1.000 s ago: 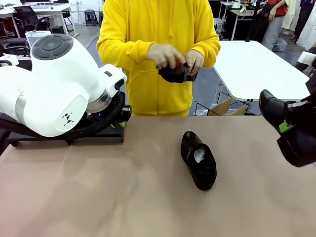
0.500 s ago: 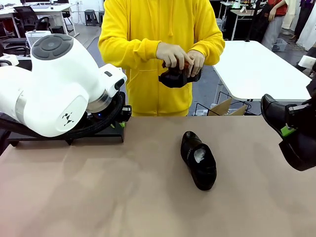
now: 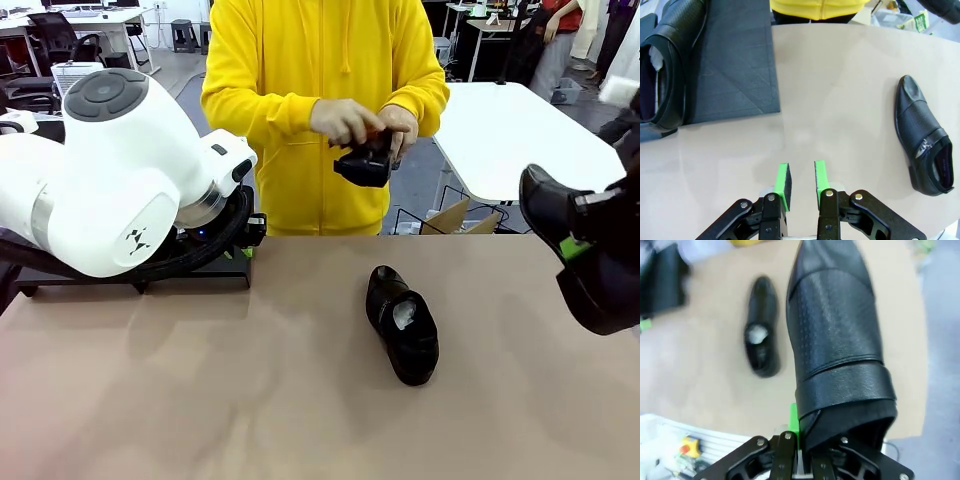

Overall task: Organize the shoes by placing them on the stand.
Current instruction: Pick up one Shoe and place it in the middle of the table.

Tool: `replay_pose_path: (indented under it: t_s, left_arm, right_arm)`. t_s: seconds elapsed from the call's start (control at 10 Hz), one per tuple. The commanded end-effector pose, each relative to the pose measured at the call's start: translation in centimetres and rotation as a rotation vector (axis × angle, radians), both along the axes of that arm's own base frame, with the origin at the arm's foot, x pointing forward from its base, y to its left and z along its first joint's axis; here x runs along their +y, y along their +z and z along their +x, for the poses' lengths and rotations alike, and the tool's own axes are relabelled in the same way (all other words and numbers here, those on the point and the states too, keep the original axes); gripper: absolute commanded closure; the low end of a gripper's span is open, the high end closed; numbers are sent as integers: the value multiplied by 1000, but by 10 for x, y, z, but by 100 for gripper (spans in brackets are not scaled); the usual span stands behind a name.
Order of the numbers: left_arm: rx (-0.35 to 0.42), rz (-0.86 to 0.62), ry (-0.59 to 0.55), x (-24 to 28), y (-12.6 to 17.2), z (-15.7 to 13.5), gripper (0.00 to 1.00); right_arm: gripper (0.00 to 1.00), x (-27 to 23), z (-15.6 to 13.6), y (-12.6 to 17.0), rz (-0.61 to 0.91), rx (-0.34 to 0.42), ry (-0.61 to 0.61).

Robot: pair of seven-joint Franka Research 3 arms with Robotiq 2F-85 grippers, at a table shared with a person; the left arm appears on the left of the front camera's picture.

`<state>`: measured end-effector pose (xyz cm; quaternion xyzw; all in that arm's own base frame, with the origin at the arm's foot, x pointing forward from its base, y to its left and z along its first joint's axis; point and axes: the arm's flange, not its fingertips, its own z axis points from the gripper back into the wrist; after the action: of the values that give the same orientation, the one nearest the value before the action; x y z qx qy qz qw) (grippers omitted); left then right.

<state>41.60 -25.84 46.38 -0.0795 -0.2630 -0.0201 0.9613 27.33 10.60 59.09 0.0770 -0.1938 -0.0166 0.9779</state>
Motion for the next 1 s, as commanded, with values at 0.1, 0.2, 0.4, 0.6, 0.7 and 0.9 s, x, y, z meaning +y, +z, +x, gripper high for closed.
replay_pose_path:
  t_s: [0.1,0.2,0.4,0.6,0.7,0.9]
  left_arm:
    - [0,0,0,0,0,0,70]
    - [9,-7,51,26,4,-3,70]
    - [1,-28,169,88,23,-19,70]
    - [-73,-70,254,121,40,-39,70]
    - [-97,-90,295,132,44,-50,70]
    - [-67,-76,266,128,44,-31,70]
  right_arm:
    - [100,91,-40,19,70,87,111]
    - [100,121,-49,11,58,95,144]
    - [100,184,-53,-18,-14,113,164]
    - [100,237,-26,-59,-43,186,125]
    - [100,261,-16,-80,-73,188,91]
    - [100,303,9,-138,-139,185,16]
